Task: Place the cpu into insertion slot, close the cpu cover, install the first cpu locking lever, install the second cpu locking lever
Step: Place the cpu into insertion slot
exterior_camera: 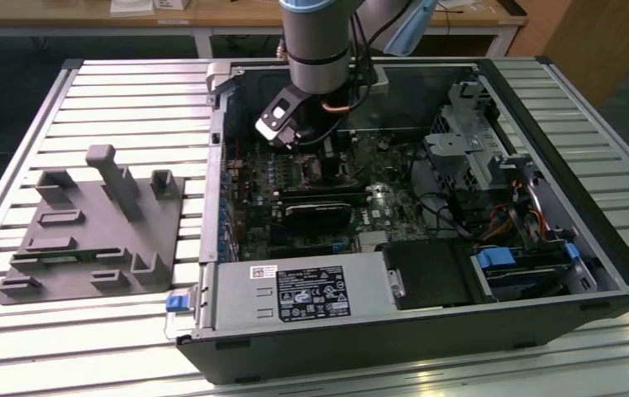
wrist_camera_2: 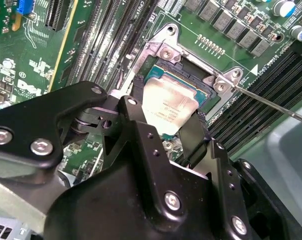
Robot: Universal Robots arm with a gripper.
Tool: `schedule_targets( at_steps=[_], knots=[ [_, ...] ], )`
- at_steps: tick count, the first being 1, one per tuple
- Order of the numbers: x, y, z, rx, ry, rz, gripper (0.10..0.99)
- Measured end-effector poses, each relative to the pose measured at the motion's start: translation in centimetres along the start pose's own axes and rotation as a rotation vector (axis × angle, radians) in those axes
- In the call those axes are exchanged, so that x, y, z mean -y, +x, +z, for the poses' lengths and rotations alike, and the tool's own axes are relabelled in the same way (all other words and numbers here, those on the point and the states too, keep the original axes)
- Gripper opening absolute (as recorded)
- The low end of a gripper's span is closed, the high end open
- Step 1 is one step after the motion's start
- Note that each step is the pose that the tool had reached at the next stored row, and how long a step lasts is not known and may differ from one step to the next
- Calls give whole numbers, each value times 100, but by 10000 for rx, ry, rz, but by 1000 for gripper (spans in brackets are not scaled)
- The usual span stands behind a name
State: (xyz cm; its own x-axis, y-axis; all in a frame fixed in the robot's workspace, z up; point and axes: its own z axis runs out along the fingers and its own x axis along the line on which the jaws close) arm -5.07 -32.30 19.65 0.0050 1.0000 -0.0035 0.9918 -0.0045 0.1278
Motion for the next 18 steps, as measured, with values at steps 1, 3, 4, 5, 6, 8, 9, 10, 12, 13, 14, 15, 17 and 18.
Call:
schedule_targets(
  at_steps=[1,3,4,5,6,8,9,10,12,13,14,15,17,18],
  knots=[
    [1,4,5,0,0,1,537],
    [4,13,14,-2,0,4,537],
    [6,18,17,-1,-1,4,537],
    [8,23,20,-2,-1,4,537],
    [11,26,23,-2,-1,4,537],
    [18,30,26,1,1,4,537],
    [22,30,27,0,1,4,537],
    [24,31,28,-2,1,5,537],
    [24,32,34,-6,-1,4,537],
    [25,31,36,-5,0,4,537],
    [25,31,36,-4,1,4,537],
    [25,31,36,-3,2,4,537],
    [26,32,38,-5,0,5,537],
    [25,32,38,-6,0,5,537]
  ],
)
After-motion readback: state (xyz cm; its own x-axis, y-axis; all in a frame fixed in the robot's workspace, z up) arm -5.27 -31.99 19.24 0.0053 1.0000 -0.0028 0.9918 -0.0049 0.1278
